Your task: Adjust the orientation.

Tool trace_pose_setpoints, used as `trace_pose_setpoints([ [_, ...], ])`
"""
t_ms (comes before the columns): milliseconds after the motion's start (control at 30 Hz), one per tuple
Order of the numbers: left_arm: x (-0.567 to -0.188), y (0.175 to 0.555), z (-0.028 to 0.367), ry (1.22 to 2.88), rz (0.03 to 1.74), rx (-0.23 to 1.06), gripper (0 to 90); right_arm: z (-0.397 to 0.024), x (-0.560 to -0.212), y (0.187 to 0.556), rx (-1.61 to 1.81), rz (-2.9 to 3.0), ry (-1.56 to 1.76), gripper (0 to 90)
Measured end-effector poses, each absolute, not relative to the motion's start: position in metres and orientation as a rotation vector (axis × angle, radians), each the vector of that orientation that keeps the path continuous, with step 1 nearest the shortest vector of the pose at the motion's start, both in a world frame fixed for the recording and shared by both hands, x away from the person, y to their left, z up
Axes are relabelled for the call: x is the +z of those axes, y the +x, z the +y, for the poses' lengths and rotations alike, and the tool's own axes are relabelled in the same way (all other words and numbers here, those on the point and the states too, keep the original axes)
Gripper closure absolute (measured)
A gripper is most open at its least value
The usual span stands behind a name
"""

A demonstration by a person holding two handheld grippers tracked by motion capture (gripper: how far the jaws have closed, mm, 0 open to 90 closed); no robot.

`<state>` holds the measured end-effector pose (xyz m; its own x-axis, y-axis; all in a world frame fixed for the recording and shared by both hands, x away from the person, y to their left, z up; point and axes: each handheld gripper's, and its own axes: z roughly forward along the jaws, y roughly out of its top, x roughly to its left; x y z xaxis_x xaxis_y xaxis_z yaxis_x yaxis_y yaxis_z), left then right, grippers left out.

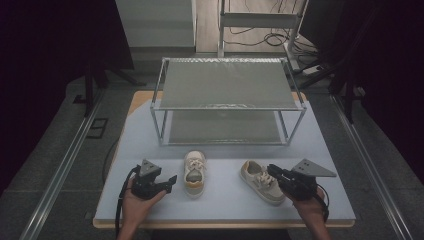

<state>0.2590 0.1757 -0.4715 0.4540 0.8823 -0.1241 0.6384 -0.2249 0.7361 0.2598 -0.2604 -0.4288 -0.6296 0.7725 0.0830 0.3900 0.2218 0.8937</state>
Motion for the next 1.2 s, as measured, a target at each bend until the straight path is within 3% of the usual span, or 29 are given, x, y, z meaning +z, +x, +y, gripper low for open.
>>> trace_pose_setpoints([
  [400,-0.472,0.259,0.171,1.961,1.255,0.401,33.5,-0.217,-0.434,0.259,1.435,2.249,1.010,89.4],
  [833,-0.465,0.255,0.175,1.956,1.224,0.373,32.8,-0.139,-0.450,0.258,1.380,2.430,0.870,89.5],
  [1200,-0.467,0.256,0.175,1.964,1.228,0.359,32.5,-0.109,-0.469,0.264,1.302,2.514,0.843,89.5],
])
